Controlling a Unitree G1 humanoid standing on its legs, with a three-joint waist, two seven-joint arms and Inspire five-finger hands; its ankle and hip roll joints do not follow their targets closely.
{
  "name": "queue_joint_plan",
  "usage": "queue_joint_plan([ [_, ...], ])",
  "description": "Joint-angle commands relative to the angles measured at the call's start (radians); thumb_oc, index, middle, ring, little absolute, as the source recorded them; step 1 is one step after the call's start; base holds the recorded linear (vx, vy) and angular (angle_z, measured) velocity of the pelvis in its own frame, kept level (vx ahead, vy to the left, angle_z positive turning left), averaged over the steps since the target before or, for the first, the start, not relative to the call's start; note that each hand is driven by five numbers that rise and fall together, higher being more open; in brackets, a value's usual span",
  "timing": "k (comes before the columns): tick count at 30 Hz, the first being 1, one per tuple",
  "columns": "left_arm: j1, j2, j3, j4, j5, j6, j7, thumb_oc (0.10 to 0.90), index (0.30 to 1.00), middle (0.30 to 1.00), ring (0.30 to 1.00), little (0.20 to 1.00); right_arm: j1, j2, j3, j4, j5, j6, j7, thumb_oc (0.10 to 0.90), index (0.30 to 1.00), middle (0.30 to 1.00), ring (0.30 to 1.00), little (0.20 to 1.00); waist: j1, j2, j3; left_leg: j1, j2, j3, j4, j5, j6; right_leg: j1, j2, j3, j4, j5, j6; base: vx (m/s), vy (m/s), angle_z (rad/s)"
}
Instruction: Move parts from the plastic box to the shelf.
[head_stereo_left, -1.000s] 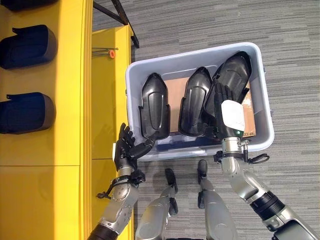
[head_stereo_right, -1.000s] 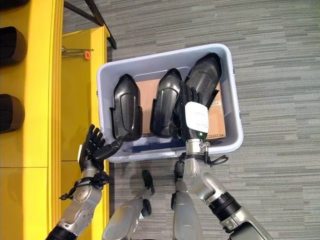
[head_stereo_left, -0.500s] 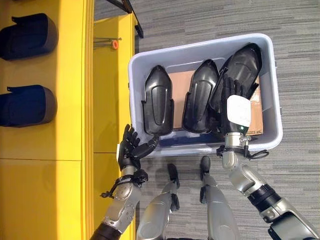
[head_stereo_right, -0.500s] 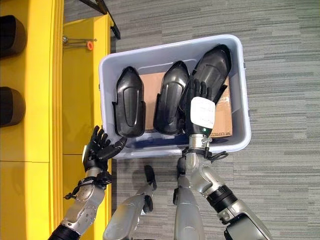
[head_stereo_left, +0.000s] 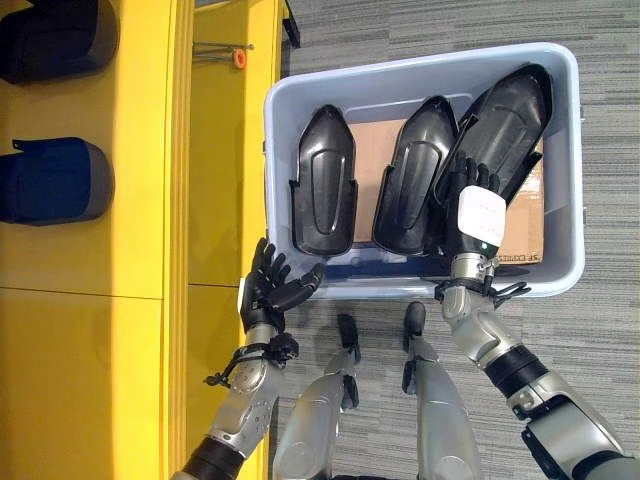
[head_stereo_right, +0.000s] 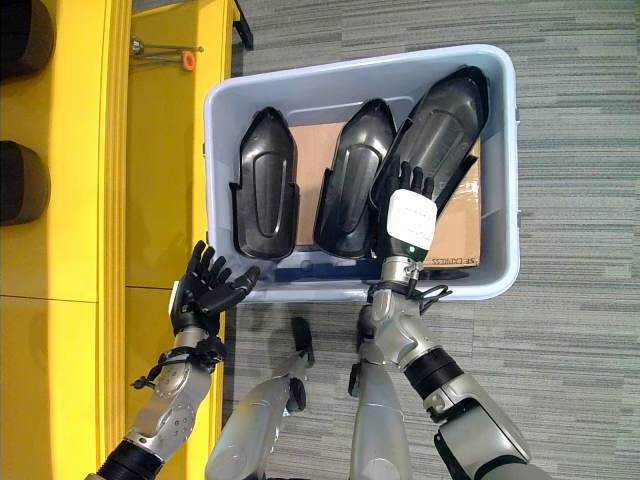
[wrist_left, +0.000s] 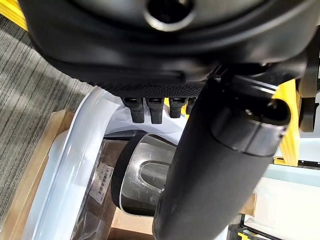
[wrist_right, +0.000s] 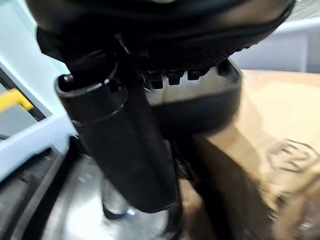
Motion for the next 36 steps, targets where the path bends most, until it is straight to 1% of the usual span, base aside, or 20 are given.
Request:
queue_joint_plan([
  [1,0.031,0.01,-0.025,-0.068,-0.006,-0.071,-0.017,0.9,1.0,1.0,1.0,1.0,-0.089,-0.036,0.008,-0.022,0.02,-0.008,-0.109,0.9,1.0,1.0,1.0,1.0,0.004,0.071,-0.011,-0.076,-0.011,-0.07,0.12,-0.061,-0.033,0.035,-0.075,0.0,0.106,-0.167,0.055,0.03,-0.02,0.01],
  [7,0.024,0.012,-0.031,-0.045,-0.013,-0.088,-0.035,0.9,1.0,1.0,1.0,1.0,-0.118,-0.033,-0.013,0.108,0.12,-0.022,-0.159,0.9,1.0,1.0,1.0,1.0,0.014,0.082,-0.011,-0.116,-0.012,-0.078,0.131,-0.055,-0.034,-0.009,-0.071,-0.006,0.135,-0.175,0.049,-0.03,-0.026,0.05],
  [12,0.024,0.015,-0.034,-0.042,-0.017,-0.093,-0.03,0.9,1.0,1.0,1.0,1.0,-0.141,-0.038,-0.034,0.173,0.185,-0.026,-0.148,0.9,1.0,1.0,1.0,1.0,0.022,0.09,-0.011,-0.138,-0.009,-0.08,0.131,-0.048,-0.036,-0.032,-0.069,-0.01,0.15,-0.18,0.046,-0.05,-0.019,0.03],
  [15,0.025,0.012,-0.033,-0.03,-0.015,-0.102,-0.044,0.9,1.0,1.0,1.0,1.0,-0.148,-0.037,-0.035,0.223,0.197,-0.05,-0.141,0.9,1.0,1.0,1.0,1.0,0.027,0.091,-0.011,-0.151,-0.006,-0.08,0.134,-0.046,-0.038,-0.046,-0.067,-0.015,0.16,-0.184,0.043,-0.03,-0.023,0.05],
  [17,0.023,0.012,-0.035,-0.027,-0.016,-0.106,-0.045,0.9,1.0,1.0,1.0,1.0,-0.153,-0.037,-0.035,0.237,0.198,-0.051,-0.132,0.9,1.0,1.0,1.0,1.0,0.028,0.092,-0.011,-0.155,-0.004,-0.08,0.134,-0.044,-0.039,-0.049,-0.067,-0.016,0.163,-0.185,0.042,-0.02,-0.016,0.09],
  [19,0.022,0.012,-0.036,-0.027,-0.015,-0.108,-0.049,0.9,1.0,1.0,1.0,1.0,-0.163,-0.039,-0.032,0.258,0.204,-0.03,-0.112,0.9,1.0,1.0,1.0,1.0,0.03,0.093,-0.011,-0.157,-0.004,-0.081,0.134,-0.042,-0.039,-0.053,-0.066,-0.019,0.167,-0.187,0.041,-0.02,-0.025,0.06],
  [23,0.02,0.02,-0.036,-0.024,-0.019,-0.11,-0.062,0.9,1.0,1.0,1.0,1.0,-0.176,-0.043,-0.021,0.302,0.188,-0.026,-0.101,0.9,1.0,1.0,1.0,1.0,0.036,0.096,-0.011,-0.162,-0.003,-0.083,0.135,-0.04,-0.04,-0.059,-0.067,-0.024,0.175,-0.188,0.04,-0.02,-0.032,0.03],
  [26,0.017,0.023,-0.036,-0.014,-0.021,-0.114,-0.078,0.9,1.0,1.0,1.0,1.0,-0.196,-0.048,-0.01,0.337,0.184,-0.023,-0.067,0.9,1.0,1.0,1.0,1.0,0.04,0.095,-0.011,-0.163,-0.001,-0.085,0.135,-0.039,-0.041,-0.059,-0.068,-0.029,0.176,-0.187,0.041,-0.01,-0.023,0.02],
  [29,0.015,0.029,-0.034,-0.013,-0.022,-0.111,-0.088,0.9,1.0,1.0,1.0,1.0,-0.213,-0.05,0.008,0.362,0.174,-0.015,-0.009,0.4,0.3,0.3,0.3,0.3,0.045,0.091,-0.011,-0.163,0.001,-0.087,0.139,-0.039,-0.042,-0.057,-0.069,-0.032,0.179,-0.187,0.042,-0.01,-0.025,0.0],
  [31,0.014,0.031,-0.033,-0.013,-0.021,-0.108,-0.093,0.9,1.0,1.0,1.0,1.0,-0.217,-0.053,0.017,0.37,0.182,-0.012,-0.005,0.4,0.3,0.3,0.3,0.3,0.047,0.089,-0.011,-0.164,0.003,-0.087,0.142,-0.04,-0.042,-0.057,-0.069,-0.034,0.182,-0.188,0.042,-0.01,-0.038,0.0],
  [36,0.013,0.042,-0.029,-0.019,-0.022,-0.098,-0.102,0.9,1.0,1.0,1.0,1.0,-0.232,-0.061,0.02,0.394,0.198,-0.029,-0.011,0.4,0.3,0.3,0.3,0.3,0.049,0.083,-0.011,-0.144,0.005,-0.09,0.133,-0.041,-0.041,-0.039,-0.066,-0.035,0.174,-0.185,0.043,0.0,0.0,0.0],
])
